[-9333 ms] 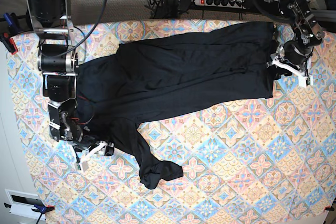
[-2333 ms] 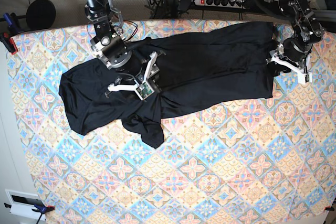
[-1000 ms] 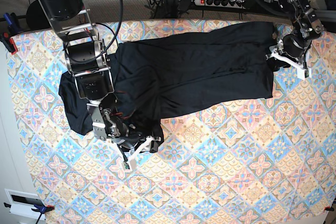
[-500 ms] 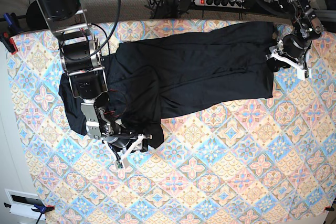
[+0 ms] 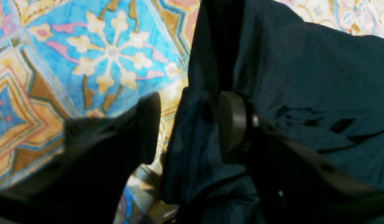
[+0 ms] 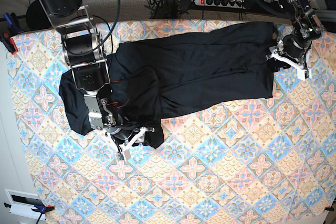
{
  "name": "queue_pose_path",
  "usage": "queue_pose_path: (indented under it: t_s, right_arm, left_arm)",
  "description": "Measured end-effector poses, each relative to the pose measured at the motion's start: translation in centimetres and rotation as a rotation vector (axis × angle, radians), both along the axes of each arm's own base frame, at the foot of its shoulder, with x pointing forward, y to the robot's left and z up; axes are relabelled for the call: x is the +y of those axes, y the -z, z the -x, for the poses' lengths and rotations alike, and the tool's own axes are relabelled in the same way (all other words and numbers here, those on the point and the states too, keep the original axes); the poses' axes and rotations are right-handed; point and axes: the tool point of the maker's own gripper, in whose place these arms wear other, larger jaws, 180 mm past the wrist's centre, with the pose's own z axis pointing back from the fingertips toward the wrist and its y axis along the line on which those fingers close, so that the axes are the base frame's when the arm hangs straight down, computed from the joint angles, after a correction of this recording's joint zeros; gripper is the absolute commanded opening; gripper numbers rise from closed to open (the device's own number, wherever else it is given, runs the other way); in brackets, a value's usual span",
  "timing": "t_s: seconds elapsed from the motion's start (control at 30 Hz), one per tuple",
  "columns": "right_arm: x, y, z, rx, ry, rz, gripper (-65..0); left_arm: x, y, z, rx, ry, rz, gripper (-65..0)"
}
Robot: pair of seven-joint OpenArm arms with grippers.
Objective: Layout the t-shirt on the table in an organized manner, then fold the t-shirt properly
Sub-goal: 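Regrasp the folded fabric with the right gripper and lift it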
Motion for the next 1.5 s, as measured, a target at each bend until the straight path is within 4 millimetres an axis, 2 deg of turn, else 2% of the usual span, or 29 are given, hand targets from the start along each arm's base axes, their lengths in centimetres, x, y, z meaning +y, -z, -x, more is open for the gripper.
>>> queue_pose_path:
  t_s: [0.43,0.67,0.87,0.97,1.03,1.17,1.37,1.5]
  right_arm:
    - [0.1,1.2,1.3,0.003,-0.003,-0.007,-38.8]
    - [1.3,1.6,1.7,-0.016,-0.094,0.083,-38.8]
    - [3.9,1.4,2.1,-0.018,-0.133,0.062,-38.8]
    - [4.0,1.5,2.2,-0.018,-0.143,0.060,-39.4]
    - [4.0,1.6,2.3,-0.019,-0.155,0.076,-43.7]
    - [4.1,1.9,2.6,-0.019,-0.183,0.111,-63.9]
    - [4.5,1.7,2.7,-0.021,-0.190,0.104,-65.0]
    - [6.4,0.6,3.9,0.017,-0.304,0.166,-65.0]
  left_arm:
    - [0.0,0.0,0.0,-0.001,0.000,-0.001,-35.5]
    - [0.0,0.0,0.0,-0.001,0.000,-0.001,-35.5]
    - [0.0,0.0,0.0,-0.001,0.000,-0.001,-35.5]
    - [0.0,0.0,0.0,-0.001,0.000,0.000,-35.5]
    - [0.0,0.0,-0.1,-0.002,0.000,0.000,-35.5]
    - [0.0,0.0,-0.1,-0.002,0.000,-0.001,-35.5]
    - [0.0,0.0,-0.1,-0.002,0.000,0.000,-35.5]
    - [0.0,-0.1,-0.1,-0.003,0.000,-0.001,-35.5]
